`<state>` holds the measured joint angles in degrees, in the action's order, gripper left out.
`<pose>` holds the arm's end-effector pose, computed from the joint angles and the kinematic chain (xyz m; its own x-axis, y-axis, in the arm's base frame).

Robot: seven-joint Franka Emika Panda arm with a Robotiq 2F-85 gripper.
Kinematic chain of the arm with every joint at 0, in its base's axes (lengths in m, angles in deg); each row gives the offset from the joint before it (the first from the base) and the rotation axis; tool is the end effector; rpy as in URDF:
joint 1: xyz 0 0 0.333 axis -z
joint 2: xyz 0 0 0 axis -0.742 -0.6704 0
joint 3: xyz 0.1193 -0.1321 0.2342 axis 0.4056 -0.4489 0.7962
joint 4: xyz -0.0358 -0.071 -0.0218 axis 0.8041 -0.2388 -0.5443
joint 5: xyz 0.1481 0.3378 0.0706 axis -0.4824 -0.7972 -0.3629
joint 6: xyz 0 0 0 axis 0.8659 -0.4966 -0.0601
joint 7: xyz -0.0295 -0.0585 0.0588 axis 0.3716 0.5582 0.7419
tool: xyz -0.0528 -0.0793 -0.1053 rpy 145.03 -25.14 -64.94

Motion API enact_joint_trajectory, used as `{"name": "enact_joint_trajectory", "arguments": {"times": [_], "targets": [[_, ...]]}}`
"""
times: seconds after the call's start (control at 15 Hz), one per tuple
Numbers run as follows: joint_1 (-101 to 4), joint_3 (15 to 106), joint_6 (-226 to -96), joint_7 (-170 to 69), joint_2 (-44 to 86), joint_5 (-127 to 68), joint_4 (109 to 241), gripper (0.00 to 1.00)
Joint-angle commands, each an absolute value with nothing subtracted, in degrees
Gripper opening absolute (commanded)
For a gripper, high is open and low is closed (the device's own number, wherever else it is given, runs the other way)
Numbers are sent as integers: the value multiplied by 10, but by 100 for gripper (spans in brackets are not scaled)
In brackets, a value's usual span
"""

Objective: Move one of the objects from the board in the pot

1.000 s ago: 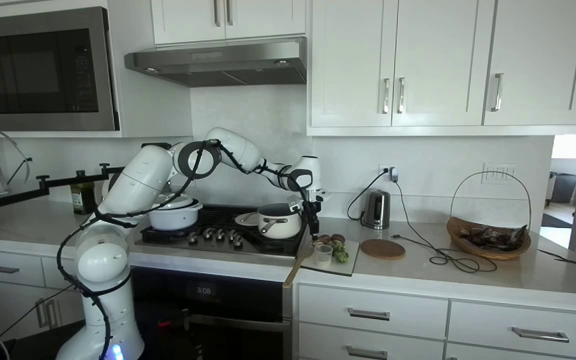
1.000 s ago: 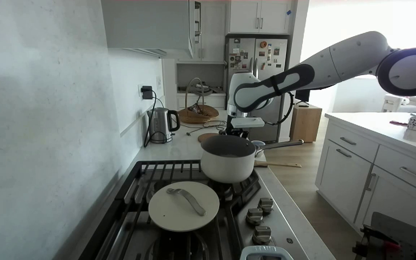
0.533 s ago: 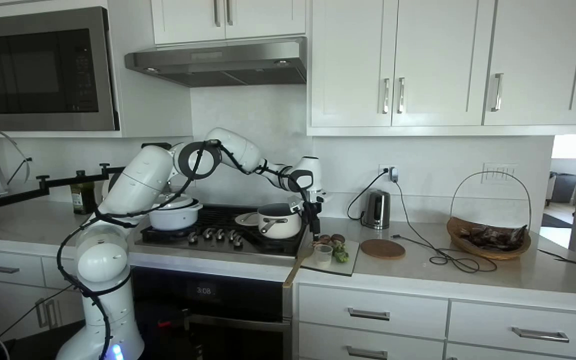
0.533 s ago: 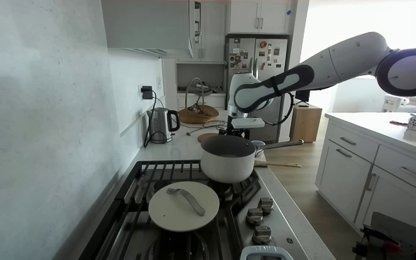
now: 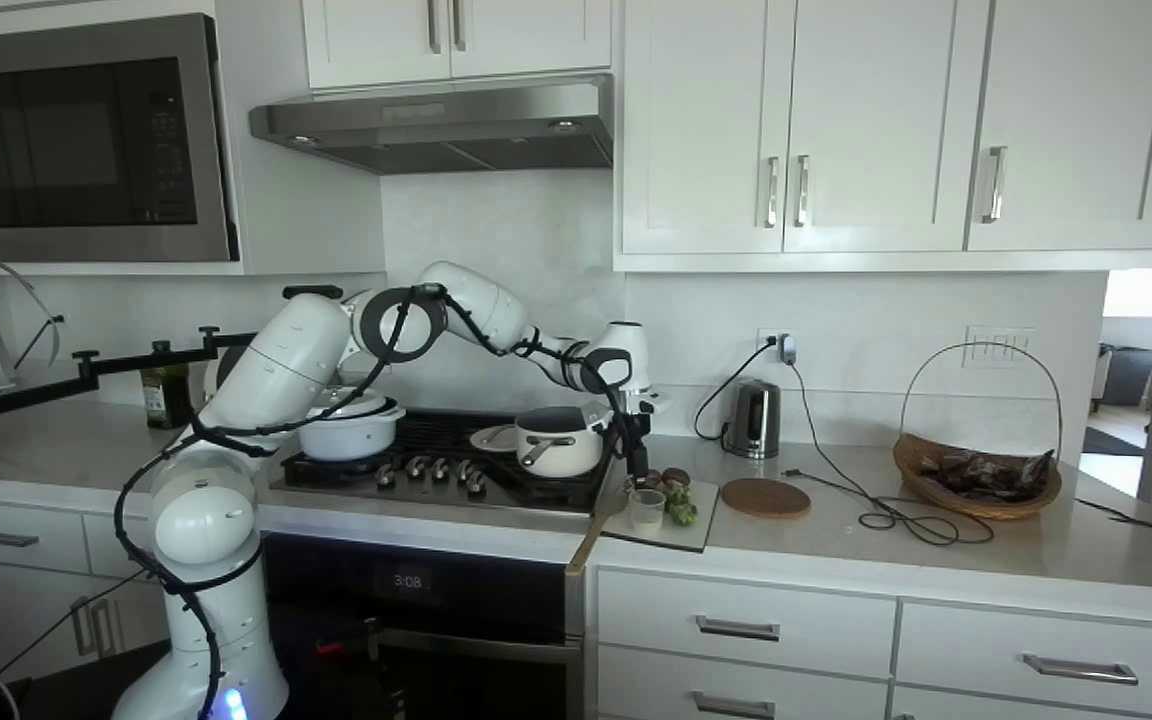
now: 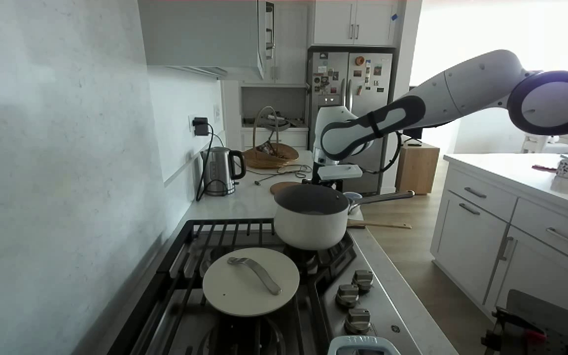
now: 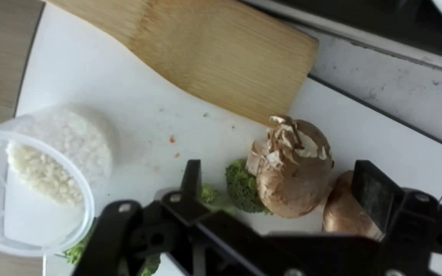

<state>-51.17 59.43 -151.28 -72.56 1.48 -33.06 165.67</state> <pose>0.7019 -0.0076 0.2888 0.8778 -0.4668 0.1077 -0.4677 -0.8837 -0.0187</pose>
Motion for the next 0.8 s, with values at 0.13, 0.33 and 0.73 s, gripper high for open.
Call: {"name": "enact_joint_trajectory", "arguments": {"times": [0.13,0.33,0.73], "targets": [[-516,589,-1542,-719,7,-324,1649,65],[-516,589,-1549,-720,5,-326,1649,42],[-517,589,-1555,-721,5,-326,1648,35]]}}
